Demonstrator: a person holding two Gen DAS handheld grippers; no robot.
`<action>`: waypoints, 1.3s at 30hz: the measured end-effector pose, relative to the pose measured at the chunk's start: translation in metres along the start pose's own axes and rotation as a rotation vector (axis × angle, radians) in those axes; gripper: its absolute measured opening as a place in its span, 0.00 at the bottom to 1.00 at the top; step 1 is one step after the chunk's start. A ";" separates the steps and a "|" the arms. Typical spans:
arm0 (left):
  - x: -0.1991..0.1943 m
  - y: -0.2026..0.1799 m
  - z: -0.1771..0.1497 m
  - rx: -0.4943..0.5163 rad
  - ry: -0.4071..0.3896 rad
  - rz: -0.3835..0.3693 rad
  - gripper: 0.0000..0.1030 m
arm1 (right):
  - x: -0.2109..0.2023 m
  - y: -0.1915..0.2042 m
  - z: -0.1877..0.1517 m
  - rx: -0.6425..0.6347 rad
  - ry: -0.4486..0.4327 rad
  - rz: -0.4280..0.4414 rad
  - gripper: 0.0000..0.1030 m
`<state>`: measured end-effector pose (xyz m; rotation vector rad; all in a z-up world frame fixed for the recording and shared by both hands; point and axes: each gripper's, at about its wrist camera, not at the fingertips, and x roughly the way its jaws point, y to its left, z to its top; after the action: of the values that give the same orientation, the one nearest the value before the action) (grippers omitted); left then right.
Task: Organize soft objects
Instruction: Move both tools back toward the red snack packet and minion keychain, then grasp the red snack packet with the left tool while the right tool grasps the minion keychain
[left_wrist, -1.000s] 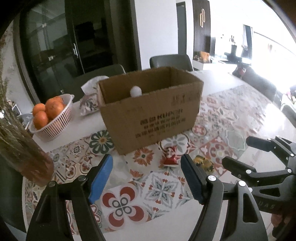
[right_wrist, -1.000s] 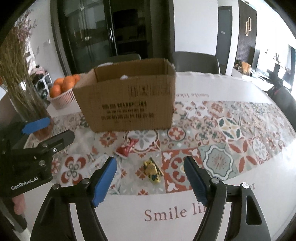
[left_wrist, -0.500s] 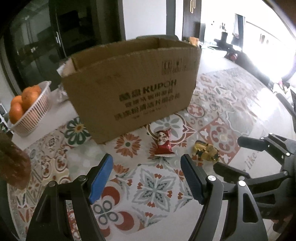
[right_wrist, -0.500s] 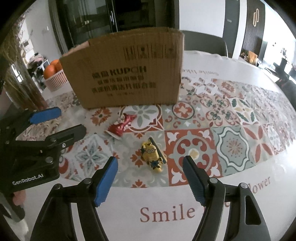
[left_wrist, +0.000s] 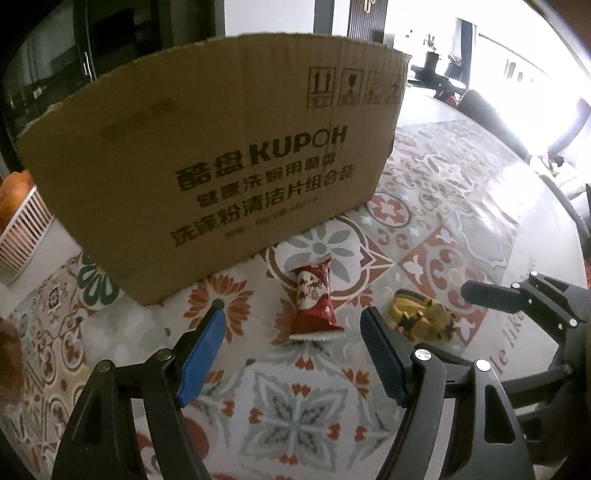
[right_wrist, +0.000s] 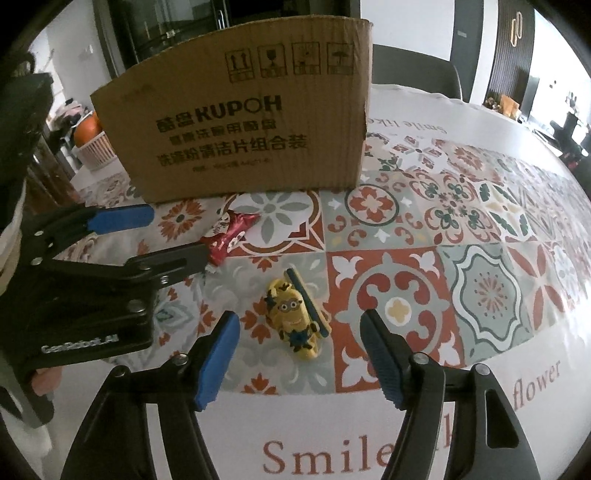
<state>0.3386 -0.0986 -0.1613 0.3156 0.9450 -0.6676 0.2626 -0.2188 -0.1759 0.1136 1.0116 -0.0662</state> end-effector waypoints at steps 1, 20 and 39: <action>0.003 0.000 0.001 -0.002 0.002 -0.001 0.73 | 0.002 0.000 0.001 -0.003 -0.002 -0.001 0.65; 0.037 -0.009 0.011 -0.019 0.009 0.023 0.46 | 0.022 -0.009 0.004 0.001 -0.015 0.029 0.32; 0.012 -0.007 -0.004 -0.089 -0.028 0.035 0.23 | 0.015 -0.021 0.003 0.072 -0.035 0.084 0.25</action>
<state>0.3365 -0.1071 -0.1733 0.2427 0.9381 -0.5947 0.2711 -0.2398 -0.1882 0.2194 0.9686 -0.0275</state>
